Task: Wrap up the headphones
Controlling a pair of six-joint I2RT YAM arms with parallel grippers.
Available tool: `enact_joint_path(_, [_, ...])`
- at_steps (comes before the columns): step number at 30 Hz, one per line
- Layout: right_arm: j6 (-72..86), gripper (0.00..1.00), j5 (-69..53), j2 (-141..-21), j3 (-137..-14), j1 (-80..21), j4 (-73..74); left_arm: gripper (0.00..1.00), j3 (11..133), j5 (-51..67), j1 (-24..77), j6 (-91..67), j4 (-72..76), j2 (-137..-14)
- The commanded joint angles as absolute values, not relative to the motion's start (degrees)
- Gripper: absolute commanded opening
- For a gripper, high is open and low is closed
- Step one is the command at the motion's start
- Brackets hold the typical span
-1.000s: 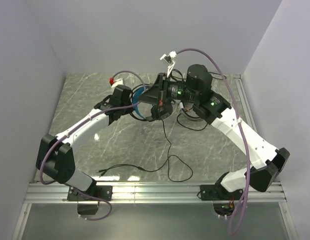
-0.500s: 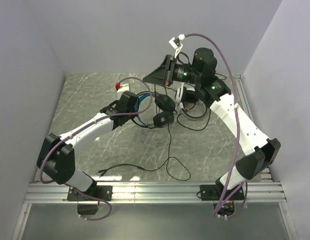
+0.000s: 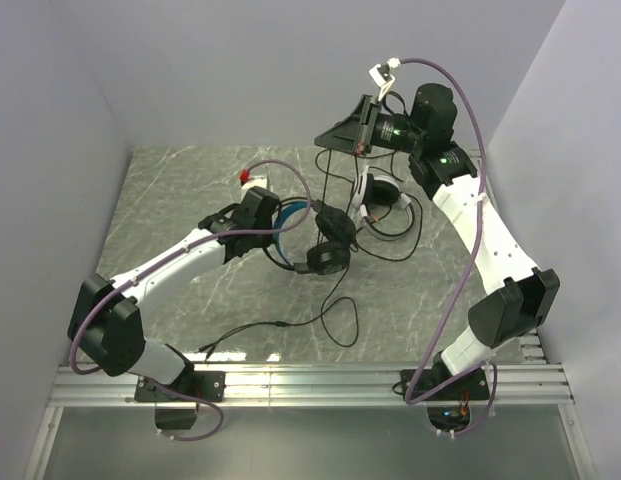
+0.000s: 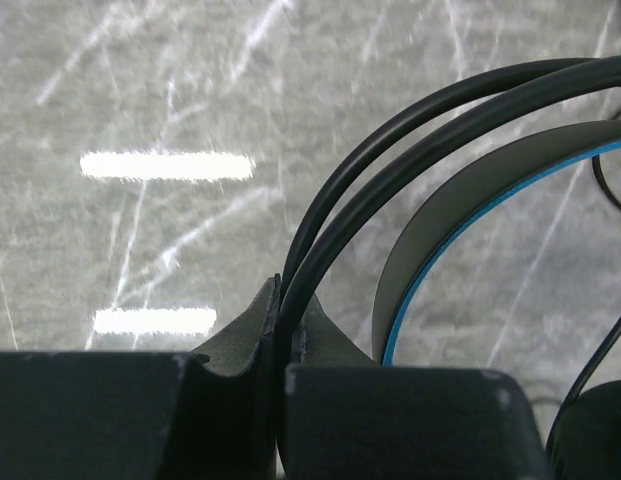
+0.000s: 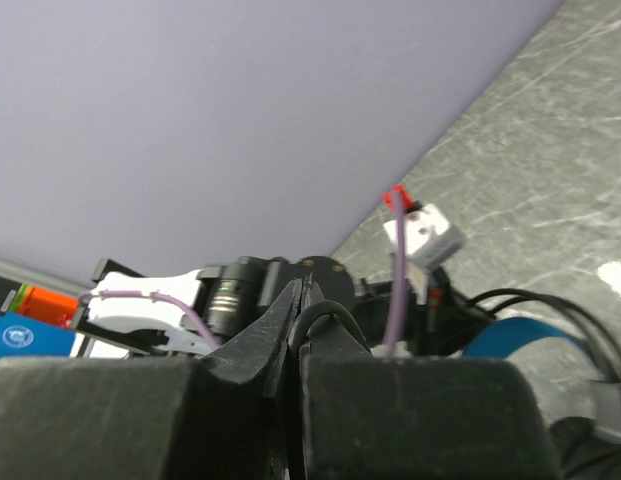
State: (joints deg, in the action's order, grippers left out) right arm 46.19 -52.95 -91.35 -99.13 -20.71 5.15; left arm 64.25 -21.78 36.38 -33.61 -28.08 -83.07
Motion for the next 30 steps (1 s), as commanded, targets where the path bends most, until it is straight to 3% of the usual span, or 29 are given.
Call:
enact_joint_path(1, [46.23,0.01,-54.49,-90.27,-97.83,-18.37,0.09,0.0,67.67,-16.97,37.44,-32.61,-32.78,-80.16])
enact_joint_path(13, [40.61,0.01,-54.06,-91.4,-91.32,-14.15,2.28,0.0,71.54,-10.65,37.62,-27.43,-44.38,-73.74])
enact_joint_path(21, [36.12,0.01,-53.35,-89.04,-82.1,-14.15,-2.8,0.0,73.74,6.64,37.09,-24.62,-44.39,-70.4])
enact_joint_path(30, [43.94,0.0,-59.32,-84.82,-68.12,-12.75,-23.63,0.0,70.41,26.88,29.28,-22.41,-41.58,-69.7])
